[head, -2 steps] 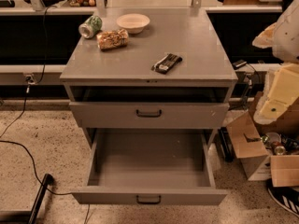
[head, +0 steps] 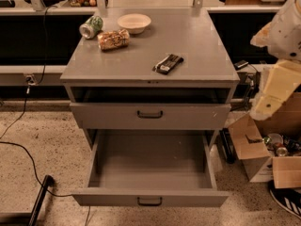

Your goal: Place rxbar chocolate into middle drawer

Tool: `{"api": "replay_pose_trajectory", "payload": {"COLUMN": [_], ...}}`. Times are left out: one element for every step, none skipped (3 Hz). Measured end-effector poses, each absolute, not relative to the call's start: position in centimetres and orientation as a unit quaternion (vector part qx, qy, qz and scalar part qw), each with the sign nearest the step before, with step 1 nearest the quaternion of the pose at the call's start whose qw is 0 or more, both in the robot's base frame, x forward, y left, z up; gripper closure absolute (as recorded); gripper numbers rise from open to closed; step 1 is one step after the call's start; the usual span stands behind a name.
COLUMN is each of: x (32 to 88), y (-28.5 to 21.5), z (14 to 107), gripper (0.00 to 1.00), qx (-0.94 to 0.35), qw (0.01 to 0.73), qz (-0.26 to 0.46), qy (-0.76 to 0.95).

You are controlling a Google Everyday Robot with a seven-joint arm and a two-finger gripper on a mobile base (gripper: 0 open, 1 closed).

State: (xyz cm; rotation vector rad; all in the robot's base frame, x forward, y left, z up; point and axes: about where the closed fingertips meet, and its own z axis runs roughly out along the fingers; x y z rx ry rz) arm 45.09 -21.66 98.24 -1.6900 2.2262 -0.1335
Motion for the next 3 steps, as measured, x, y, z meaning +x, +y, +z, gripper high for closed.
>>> {"api": "replay_pose_trajectory", "payload": {"x": [50.1, 56.3, 61.8], "y": [-21.6, -21.1, -20.9], "z": [96.7, 95.1, 93.7], "gripper": [0.00, 0.00, 0.00], "qx": [-0.586, -0.576, -0.555], "qw": [0.166, 0.178, 0.211], "qz": [-0.055, -0.050, -0.040], "qy": [0.791, 0.797, 0.804]}}
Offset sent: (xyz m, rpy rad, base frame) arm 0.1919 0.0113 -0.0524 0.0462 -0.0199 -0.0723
